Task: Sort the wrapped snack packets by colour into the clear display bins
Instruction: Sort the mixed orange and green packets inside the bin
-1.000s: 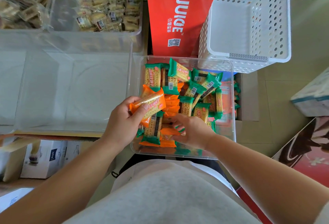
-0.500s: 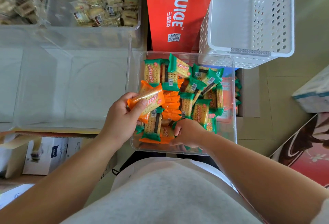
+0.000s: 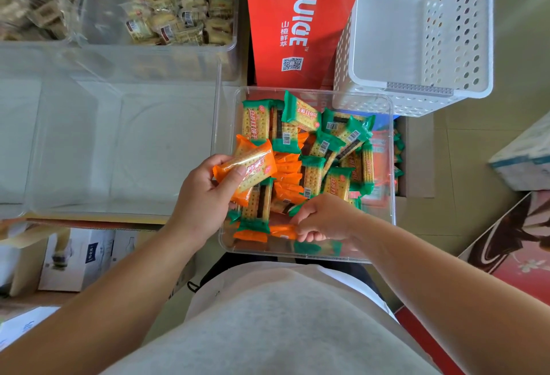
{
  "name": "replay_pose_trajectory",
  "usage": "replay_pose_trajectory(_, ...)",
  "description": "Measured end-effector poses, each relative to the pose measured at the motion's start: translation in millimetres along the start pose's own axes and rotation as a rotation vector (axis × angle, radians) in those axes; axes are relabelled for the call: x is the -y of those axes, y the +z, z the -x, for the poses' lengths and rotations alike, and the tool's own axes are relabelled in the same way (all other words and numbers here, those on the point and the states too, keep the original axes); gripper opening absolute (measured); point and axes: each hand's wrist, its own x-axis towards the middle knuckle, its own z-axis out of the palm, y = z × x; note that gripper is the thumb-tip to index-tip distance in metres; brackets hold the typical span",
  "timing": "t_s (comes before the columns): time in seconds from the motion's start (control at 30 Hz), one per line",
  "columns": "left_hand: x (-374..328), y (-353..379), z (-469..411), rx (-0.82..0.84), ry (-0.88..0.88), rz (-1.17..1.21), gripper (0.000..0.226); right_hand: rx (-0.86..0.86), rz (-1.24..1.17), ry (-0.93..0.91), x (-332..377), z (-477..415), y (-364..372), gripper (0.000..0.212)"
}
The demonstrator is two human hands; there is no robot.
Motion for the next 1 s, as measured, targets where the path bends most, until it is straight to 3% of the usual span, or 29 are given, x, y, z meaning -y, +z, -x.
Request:
replay_pose_trajectory(0.07,-1,1,0,0.004,0.001,-0.008,0.033,-0.084,0.227,-0.049,-3,-2,5,0.009)
replay_pose_trajectory(0.17,-3,1,1,0.009,0.008,-0.019,0.037,-0.161,0.581,-0.09,-9,-6,13,0.033)
replay_pose_trajectory(0.23,-4,1,2,0.011,0.024,-0.025,0.035,-0.177,0.496,-0.158,-15,-5,8,0.032)
replay_pose_trajectory(0.3,-4,1,2,0.013,0.037,-0.041,0.031,-0.211,0.327,-0.234,-21,-4,0,0.015)
replay_pose_trajectory(0.47,-5,3,6,0.069,0.057,-0.077,0.019,-0.456,-0.002,-0.258,-22,-1,-14,0.004)
replay_pose_trajectory(0.6,-11,12,9,0.193,0.076,-0.079,0.014,-0.27,-0.482,-0.377,5,17,-25,0.043)
replay_pose_trajectory(0.63,-13,15,9,0.225,0.081,-0.082,0.014,-0.251,-0.455,-0.403,12,20,-25,0.047)
replay_pose_trajectory(0.77,-20,24,6,0.25,0.087,-0.113,0.015,-0.337,-0.332,-0.43,22,24,-29,0.029)
replay_pose_trajectory(0.87,-22,23,4,0.158,0.167,-0.185,0.019,-0.43,-0.239,-0.425,11,27,-42,0.029)
replay_pose_trajectory(1.0,-18,15,2,0.007,0.151,-0.163,0.011,-0.494,0.083,-0.452,-4,28,-48,0.011)
